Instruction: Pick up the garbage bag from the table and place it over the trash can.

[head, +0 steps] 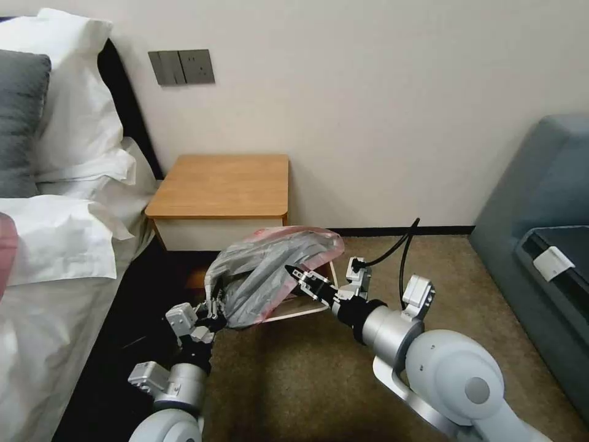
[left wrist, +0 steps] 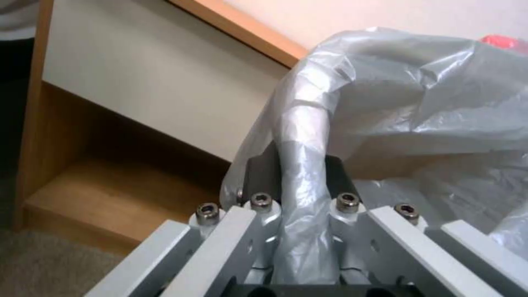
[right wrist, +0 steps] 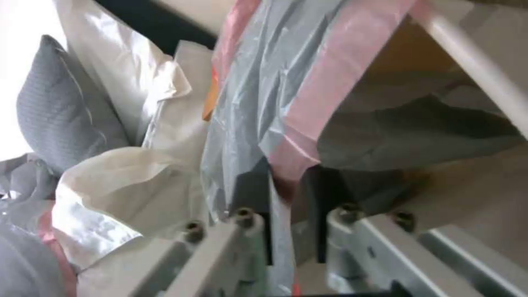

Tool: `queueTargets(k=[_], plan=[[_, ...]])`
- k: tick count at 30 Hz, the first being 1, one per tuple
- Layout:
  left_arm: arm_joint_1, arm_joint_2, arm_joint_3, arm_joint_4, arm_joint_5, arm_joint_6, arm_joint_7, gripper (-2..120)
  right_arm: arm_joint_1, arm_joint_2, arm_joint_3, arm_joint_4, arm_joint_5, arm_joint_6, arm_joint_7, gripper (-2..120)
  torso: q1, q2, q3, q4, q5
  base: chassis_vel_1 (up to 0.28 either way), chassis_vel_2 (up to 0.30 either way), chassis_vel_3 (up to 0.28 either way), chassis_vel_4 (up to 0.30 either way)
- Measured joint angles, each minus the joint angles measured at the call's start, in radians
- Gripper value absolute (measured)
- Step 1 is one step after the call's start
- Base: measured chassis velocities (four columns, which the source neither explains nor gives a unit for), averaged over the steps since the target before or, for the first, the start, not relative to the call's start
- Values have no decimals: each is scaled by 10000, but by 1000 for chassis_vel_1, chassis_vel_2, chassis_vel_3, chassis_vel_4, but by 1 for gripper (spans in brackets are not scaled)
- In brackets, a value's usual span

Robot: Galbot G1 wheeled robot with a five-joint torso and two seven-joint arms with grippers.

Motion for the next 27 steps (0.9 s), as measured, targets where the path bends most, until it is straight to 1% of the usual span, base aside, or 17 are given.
queueTargets(k=[2, 9, 12, 13, 16, 19, 24, 27], plan=[[-8, 0, 2, 0, -5, 0, -1, 5, -28, 19, -55, -30, -102, 0, -11, 0, 0, 0, 0, 0, 0, 0, 0, 0, 0], [-29, -25, 3, 0, -27, 1, -24, 5, -140, 39, -130, -11, -299, 3, -17, 0, 0, 0, 0, 0, 1, 0, 0, 0, 0], [-72, -17, -84, 0, -91, 2, -62, 5, -470, -76, -119, 326, -303, 7, 69, 0, 0, 0, 0, 0, 0, 0, 0, 0, 0], [-134, -6, -117, 29, -163, 4, -95, 5, -806, -117, -83, 582, -320, 8, 181, 0, 0, 0, 0, -1, 0, 0, 0, 0, 0], [-183, -1, -146, 44, -301, 22, -165, 5, -1137, -195, 61, 912, -240, 0, 521, 0, 0, 0, 0, 0, 0, 0, 0, 0, 0], [-210, -1, -198, 44, -410, 54, -224, 5, -1426, -282, 220, 1034, -156, -69, 707, 0, 0, 0, 0, 0, 0, 0, 0, 0, 0], [-297, 1, -329, 41, -719, 116, -338, 5, -2079, -278, 549, 1035, -43, -261, 828, 0, 0, 0, 0, -1, 0, 0, 0, 0, 0], [-325, 6, -349, 25, -861, 160, -382, 5, -2145, -207, 580, 942, -66, -265, 832, 0, 0, 0, 0, -1, 1, 0, 0, 0, 0]])
